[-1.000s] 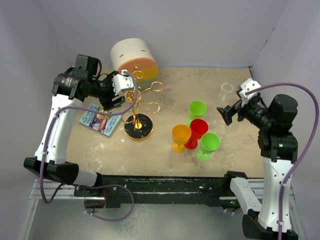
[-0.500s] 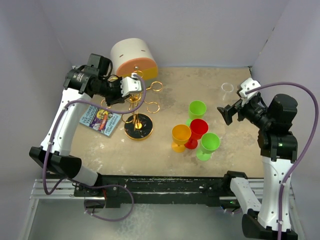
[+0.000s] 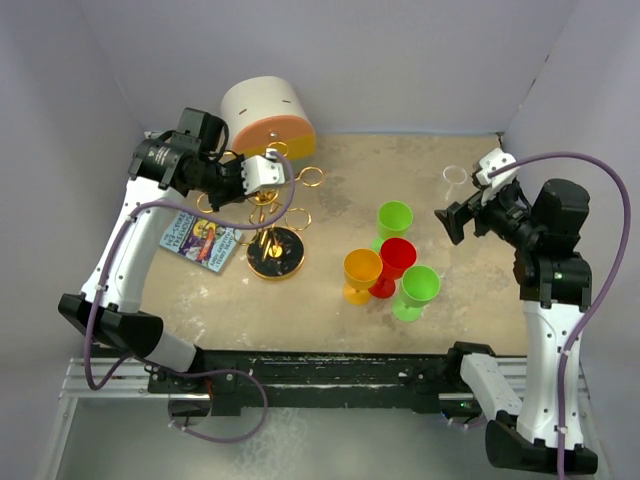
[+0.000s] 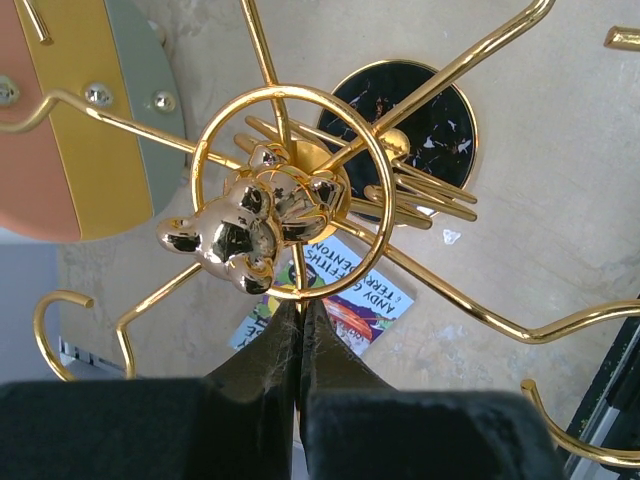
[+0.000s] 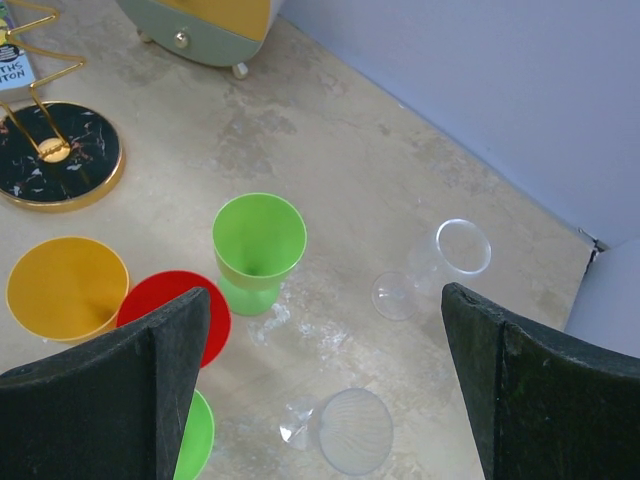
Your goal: Place the wine glass upside down on the wine glass rack
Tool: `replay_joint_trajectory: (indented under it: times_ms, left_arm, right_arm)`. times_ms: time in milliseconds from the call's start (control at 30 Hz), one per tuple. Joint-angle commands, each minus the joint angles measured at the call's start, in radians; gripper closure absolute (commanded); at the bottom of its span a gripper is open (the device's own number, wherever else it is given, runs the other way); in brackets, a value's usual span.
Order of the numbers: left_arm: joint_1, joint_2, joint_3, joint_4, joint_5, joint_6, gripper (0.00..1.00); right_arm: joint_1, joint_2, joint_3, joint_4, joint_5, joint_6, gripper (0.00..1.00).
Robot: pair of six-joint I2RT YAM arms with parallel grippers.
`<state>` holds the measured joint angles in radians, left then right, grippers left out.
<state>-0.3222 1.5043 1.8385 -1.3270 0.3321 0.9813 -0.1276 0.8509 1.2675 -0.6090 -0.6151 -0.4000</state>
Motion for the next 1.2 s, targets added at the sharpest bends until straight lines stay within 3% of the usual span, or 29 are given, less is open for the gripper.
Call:
replay_joint_trajectory:
  times_ms: [0,367,633,867,1033,1167]
  left_arm:
    - [0.005,-0.041,0.037,0.041,-0.112,-0.04,1.0]
    - [0.005,-0.043,0.011,0.053,-0.17,-0.068,0.99]
    - [0.005,-0.07,0.011,0.124,-0.133,-0.12,0.7]
    - [0.005,-0.158,-0.039,0.226,-0.066,-0.167,0.32]
    - [0.005,-0.205,-0.008,0.224,-0.064,-0.192,0.24]
    - [0.005,-0.256,0.007,0.247,-0.103,-0.26,0.14]
  right_arm:
    - [-0.006,0.007,0.015,0.034,0.018,0.009,0.0]
    - [-0.006,0.013,0.017,0.023,0.037,0.003,0.0]
    - [-0.004,0.067,0.052,-0.061,0.063,-0.056,0.0]
    - [-0.003,0.121,0.05,-0.013,0.077,-0.024,0.05]
    - [0.027,0.209,0.064,-0.005,0.092,0.015,0.12]
    - [0.131,0.271,0.039,0.024,0.211,0.052,0.15]
